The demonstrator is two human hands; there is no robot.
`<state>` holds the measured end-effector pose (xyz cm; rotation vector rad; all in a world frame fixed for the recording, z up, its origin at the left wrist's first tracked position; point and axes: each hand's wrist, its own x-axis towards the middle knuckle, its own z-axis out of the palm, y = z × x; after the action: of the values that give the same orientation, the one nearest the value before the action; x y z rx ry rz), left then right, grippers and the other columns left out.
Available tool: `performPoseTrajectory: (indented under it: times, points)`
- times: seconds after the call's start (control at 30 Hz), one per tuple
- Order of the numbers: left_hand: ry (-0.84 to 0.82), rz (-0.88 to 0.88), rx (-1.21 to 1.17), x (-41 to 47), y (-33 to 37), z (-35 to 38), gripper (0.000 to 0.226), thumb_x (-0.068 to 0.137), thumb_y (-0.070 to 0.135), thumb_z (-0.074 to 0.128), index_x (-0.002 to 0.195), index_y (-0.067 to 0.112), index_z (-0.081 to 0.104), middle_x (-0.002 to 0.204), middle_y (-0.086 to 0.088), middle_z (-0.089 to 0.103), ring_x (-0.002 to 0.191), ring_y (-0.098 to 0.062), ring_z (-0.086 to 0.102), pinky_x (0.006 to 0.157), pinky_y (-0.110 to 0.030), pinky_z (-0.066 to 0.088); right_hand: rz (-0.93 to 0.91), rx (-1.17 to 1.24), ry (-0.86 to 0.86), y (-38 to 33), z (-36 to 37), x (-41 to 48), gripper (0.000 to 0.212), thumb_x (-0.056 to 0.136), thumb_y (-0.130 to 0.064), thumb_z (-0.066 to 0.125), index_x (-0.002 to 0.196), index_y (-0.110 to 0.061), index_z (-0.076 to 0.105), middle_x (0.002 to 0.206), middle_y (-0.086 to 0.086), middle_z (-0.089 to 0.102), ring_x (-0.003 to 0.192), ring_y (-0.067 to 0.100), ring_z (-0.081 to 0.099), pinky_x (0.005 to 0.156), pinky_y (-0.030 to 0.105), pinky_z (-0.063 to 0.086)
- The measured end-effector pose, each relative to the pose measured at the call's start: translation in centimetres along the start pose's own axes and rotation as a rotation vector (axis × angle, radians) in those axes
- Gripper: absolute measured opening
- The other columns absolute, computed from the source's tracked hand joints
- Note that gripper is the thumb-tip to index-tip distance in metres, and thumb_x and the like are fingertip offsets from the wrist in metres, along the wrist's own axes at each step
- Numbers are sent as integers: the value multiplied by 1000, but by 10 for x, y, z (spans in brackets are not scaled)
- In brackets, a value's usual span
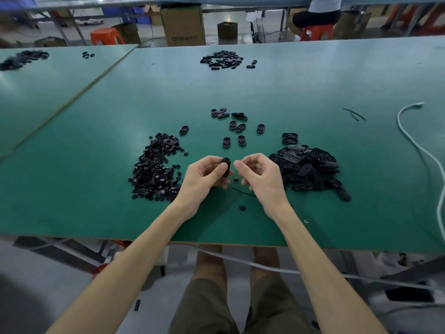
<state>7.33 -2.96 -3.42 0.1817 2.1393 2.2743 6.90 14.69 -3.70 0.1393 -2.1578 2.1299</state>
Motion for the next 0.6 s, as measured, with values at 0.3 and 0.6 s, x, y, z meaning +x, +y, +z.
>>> performPoseTrajectory:
  times: [0.3, 0.6]
  points:
    - [-7, 44, 136, -2, 0, 2, 15, 96, 18, 72, 103, 6, 76, 83, -3, 77, 71, -12, 68, 60, -20, 49, 10, -37, -33, 1, -1, 0, 9, 94, -25, 78, 90, -18, 75, 80, -1, 77, 65, 10, 67, 59, 15, 47]
    - [-10, 28, 137, -1, 0, 1, 15, 98, 11, 69, 108, 3, 75, 84, -4, 77, 77, -11, 70, 64, -20, 51, 15, -21, -25, -2, -1, 0, 10, 94, -24, 78, 88, -17, 75, 77, 0, 77, 66, 10, 67, 59, 18, 48]
